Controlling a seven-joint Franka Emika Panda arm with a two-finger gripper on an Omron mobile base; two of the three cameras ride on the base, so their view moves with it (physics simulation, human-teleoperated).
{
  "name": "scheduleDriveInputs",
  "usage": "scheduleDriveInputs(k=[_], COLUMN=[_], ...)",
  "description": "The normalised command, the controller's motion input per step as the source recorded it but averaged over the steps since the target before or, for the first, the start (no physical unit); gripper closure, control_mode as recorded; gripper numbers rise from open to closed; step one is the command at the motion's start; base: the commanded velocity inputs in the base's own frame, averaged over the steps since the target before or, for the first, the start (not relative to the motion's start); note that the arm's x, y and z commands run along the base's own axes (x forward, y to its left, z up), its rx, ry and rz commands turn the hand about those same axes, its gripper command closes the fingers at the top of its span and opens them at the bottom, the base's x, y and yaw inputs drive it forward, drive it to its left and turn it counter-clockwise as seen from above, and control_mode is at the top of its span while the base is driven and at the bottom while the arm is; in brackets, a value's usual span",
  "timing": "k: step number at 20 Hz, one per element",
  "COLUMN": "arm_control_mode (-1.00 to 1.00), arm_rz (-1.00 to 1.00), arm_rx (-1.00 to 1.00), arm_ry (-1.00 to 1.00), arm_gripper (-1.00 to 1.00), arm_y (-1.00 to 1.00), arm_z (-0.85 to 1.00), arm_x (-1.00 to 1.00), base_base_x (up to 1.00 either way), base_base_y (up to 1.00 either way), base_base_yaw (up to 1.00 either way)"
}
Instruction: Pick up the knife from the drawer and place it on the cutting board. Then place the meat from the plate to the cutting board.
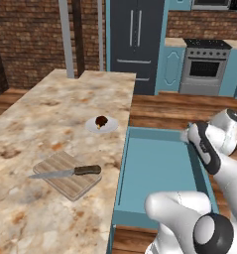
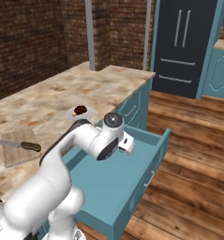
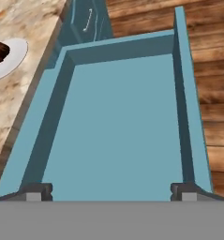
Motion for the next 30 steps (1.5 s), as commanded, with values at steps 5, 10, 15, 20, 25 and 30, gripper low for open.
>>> scheduleDriveInputs(k=[5,10,15,20,25,30], arm_control_mode=[-1.0,-1.0,-1.0,-1.0,-1.0,-1.0], arm_rz=[0.08,0.07,0.0,-0.03,-0.04,-0.02], arm_rx=[0.01,0.0,-0.06,-0.15,-0.09,-0.02], arm_ry=[0.01,0.0,0.0,0.04,0.04,0.11], arm_gripper=[-1.0,-1.0,-1.0,-1.0,-1.0,-1.0], arm_y=[-0.9,-0.37,0.98,0.67,0.31,0.13], arm_z=[-0.03,0.0,0.27,0.1,0.15,0.43], arm_x=[-0.15,-0.42,-0.46,-0.51,-0.28,0.0], base_base_x=[0.0,0.0,0.0,0.0,0.0,0.0], base_base_y=[0.0,0.0,0.0,0.0,0.0,0.0], base_base_yaw=[0.0,0.0,0.0,0.0,0.0,0.0])
